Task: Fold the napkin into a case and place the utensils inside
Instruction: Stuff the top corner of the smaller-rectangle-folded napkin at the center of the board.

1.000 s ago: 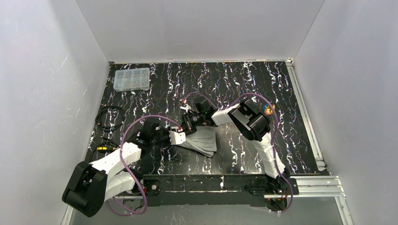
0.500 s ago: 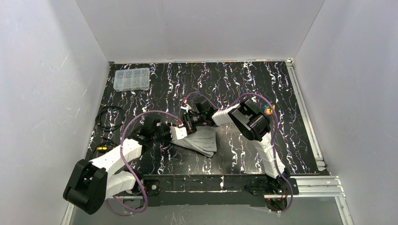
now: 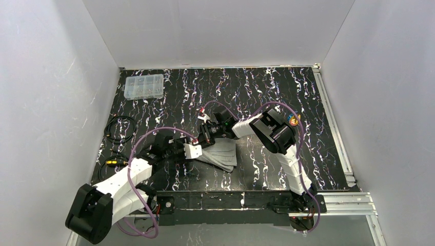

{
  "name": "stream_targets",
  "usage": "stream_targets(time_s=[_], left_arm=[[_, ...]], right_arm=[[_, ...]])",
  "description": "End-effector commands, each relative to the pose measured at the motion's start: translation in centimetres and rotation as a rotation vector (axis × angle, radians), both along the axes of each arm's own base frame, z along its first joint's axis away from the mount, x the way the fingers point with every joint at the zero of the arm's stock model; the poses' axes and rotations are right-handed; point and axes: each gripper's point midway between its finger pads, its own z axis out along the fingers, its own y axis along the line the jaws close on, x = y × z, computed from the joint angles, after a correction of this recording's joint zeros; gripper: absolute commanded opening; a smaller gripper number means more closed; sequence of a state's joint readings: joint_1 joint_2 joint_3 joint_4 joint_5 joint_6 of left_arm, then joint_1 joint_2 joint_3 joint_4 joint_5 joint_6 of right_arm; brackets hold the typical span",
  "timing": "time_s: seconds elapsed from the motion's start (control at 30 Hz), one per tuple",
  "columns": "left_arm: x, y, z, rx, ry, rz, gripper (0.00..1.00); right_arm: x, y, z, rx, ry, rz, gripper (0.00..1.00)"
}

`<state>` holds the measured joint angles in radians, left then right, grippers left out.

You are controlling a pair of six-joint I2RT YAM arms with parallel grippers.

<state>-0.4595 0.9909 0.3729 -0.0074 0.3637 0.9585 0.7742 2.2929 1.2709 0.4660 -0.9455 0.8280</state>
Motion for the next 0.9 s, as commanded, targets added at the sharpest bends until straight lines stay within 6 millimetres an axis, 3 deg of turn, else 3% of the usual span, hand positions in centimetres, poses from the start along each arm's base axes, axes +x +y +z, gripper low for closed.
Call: stream_targets(time_s=[0.0, 0.23, 0.4, 0.67, 0.87], left_arm=[[0.3, -0.3, -0.4, 0.002, -0.02, -0.029, 0.52], [2.4, 0.0, -0.5, 0.025, -0.074, 0.022, 0.55], [2.4, 0.2, -0.8, 0.037, -0.078, 0.022, 0.55], [3.1, -0.3, 2.2, -0.043, -0.076, 0.099, 0.54], [3.4, 1.3, -0.6, 0.075, -0.033, 0.151, 0.51]], right_arm=[[-1.3, -3.1, -6.5, -0.183, 0.097, -0.045, 0.01], [-1.4, -3.1, -6.4, -0.173, 0.1, -0.051, 0.01], [-1.4, -3.0, -6.3, -0.166, 0.103, -0.05, 0.01], [-1.5, -3.0, -6.2, -0.156, 0.107, -0.048, 0.01], [-1.4, -2.9, -5.6, -0.142, 0.102, -0.05, 0.01]])
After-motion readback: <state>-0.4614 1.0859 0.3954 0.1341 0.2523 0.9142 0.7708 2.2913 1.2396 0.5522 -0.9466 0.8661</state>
